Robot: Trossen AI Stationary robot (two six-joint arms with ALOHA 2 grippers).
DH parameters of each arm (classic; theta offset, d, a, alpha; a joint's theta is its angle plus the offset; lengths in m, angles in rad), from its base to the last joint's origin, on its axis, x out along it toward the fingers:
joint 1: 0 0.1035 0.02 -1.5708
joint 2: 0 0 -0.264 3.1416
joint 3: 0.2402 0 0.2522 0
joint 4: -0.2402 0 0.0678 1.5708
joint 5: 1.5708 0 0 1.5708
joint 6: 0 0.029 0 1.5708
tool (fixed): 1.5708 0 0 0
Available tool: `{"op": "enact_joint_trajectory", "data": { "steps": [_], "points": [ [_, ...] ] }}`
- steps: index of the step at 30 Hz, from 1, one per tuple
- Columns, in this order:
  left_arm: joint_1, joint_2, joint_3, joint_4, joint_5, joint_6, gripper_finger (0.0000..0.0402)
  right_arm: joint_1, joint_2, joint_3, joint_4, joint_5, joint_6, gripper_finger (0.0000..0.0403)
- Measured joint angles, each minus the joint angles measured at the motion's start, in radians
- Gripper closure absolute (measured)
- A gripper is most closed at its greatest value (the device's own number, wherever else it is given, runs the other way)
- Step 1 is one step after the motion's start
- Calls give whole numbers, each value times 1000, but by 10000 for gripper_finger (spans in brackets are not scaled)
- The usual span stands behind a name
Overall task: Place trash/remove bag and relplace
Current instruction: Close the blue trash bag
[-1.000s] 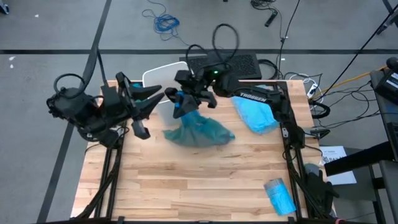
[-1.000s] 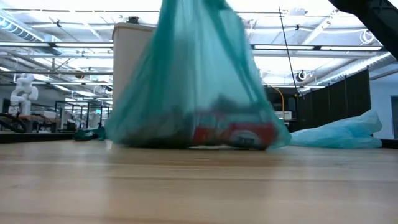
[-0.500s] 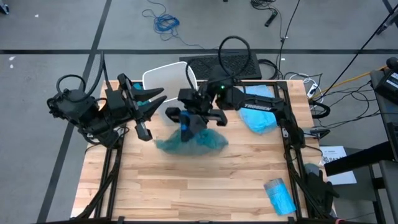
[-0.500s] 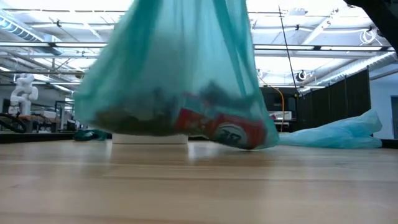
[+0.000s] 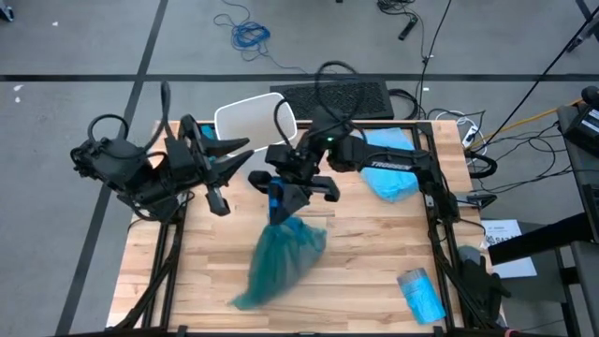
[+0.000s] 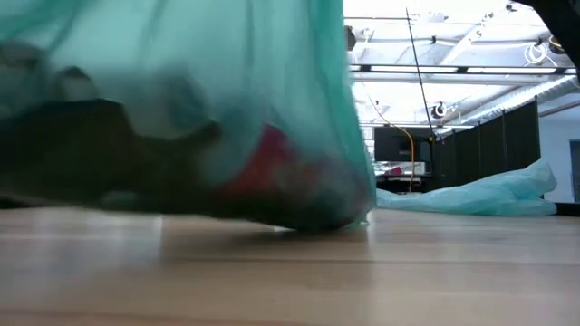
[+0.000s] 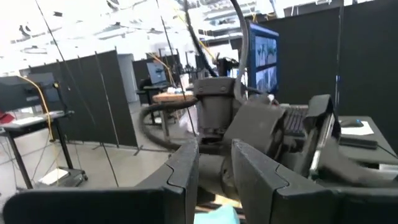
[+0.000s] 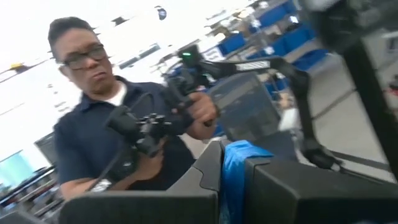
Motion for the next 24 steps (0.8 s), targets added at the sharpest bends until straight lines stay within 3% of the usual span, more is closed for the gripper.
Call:
{"op": "enact_joint_trajectory", "data": {
  "steps": [8, 14, 18, 24],
  "points": [
    [-1, 0, 0, -84, 1, -92, 308, -32, 2, -1, -300, 72, -260, 403],
    [-6, 0, 0, -106, 1, -99, 308, -53, 22, -1, -406, 126, -358, 393],
    [-6, 0, 0, -113, 1, -99, 308, -60, 25, -2, -404, 111, -370, 351],
    [-6, 0, 0, -123, 1, -102, 308, -84, 32, -1, -454, 73, -331, 251]
  ]
}}
